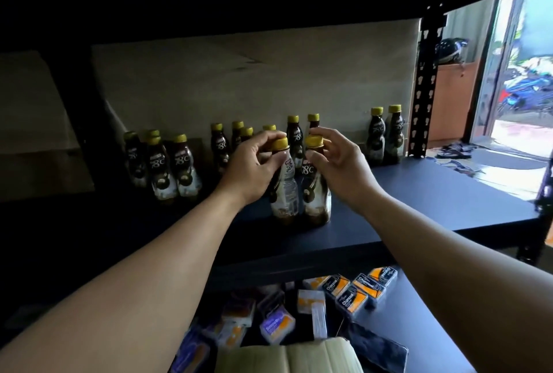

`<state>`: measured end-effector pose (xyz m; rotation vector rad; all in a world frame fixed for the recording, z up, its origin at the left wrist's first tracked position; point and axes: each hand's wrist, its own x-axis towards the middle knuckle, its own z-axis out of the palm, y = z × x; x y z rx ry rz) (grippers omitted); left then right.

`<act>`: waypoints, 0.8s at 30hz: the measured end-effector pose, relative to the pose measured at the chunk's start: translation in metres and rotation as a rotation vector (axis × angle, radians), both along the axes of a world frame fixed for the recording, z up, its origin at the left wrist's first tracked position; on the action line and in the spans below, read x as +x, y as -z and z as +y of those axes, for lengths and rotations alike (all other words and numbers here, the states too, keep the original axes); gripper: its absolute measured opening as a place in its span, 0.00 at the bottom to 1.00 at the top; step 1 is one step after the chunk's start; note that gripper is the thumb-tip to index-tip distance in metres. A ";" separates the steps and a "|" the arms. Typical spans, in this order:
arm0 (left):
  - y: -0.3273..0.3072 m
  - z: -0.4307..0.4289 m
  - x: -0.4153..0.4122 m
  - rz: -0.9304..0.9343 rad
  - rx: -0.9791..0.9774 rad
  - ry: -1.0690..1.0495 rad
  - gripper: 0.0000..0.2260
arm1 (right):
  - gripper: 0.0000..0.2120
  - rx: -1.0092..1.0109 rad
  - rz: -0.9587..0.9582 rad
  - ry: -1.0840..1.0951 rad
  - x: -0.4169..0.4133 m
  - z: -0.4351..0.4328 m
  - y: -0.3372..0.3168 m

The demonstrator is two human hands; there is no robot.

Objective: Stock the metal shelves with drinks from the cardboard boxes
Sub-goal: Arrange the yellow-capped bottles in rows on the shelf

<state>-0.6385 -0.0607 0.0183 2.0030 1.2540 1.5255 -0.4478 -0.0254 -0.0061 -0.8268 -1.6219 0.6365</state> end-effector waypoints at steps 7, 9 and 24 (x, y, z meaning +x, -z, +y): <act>0.032 0.012 0.004 0.062 -0.025 -0.042 0.28 | 0.29 -0.039 -0.025 -0.007 -0.007 0.002 0.025; 0.051 0.006 0.006 0.100 -0.066 -0.023 0.35 | 0.33 -0.050 -0.082 0.007 -0.003 -0.001 0.039; 0.068 0.002 0.002 0.098 -0.058 -0.056 0.47 | 0.41 0.008 -0.137 0.164 0.003 0.000 0.049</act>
